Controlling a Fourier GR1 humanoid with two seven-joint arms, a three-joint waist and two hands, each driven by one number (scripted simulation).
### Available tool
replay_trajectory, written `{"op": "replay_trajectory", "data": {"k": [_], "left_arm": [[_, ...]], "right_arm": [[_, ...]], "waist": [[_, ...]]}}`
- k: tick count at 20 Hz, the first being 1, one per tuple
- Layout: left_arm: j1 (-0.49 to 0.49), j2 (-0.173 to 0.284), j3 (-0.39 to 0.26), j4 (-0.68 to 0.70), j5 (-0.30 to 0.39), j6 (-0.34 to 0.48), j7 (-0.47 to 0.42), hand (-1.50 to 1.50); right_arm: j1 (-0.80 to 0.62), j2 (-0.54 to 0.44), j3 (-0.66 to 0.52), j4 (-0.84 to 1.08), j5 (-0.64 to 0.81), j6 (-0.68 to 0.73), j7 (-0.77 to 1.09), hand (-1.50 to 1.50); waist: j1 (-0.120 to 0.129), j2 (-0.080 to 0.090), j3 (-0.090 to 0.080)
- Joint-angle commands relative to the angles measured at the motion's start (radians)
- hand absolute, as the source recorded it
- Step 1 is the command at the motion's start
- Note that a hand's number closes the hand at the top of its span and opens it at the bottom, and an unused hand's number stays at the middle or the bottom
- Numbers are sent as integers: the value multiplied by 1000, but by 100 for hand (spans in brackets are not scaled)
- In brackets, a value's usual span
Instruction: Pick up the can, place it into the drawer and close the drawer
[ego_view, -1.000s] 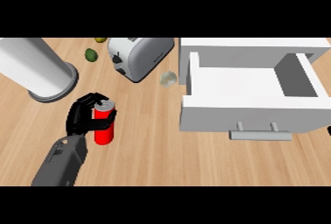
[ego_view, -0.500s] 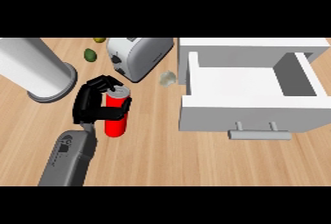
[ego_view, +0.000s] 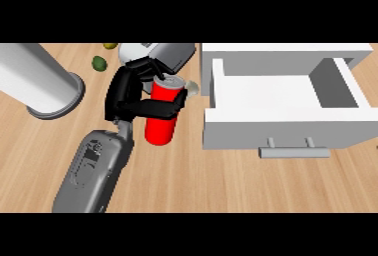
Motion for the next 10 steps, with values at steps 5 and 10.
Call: {"op": "replay_trajectory", "data": {"k": [5, 10], "left_arm": [[-301, -3, -44, 56, -28, 101, 179, 150], [-435, -3, -119, 198, 18, 209, 147, 150]], "right_arm": [[-47, -27, -24, 17, -15, 1, 37, -150], [-21, -10, -11, -19, -13, 9, 37, -150]], "waist": [[-6, 3, 0], [-16, 4, 0]]}}
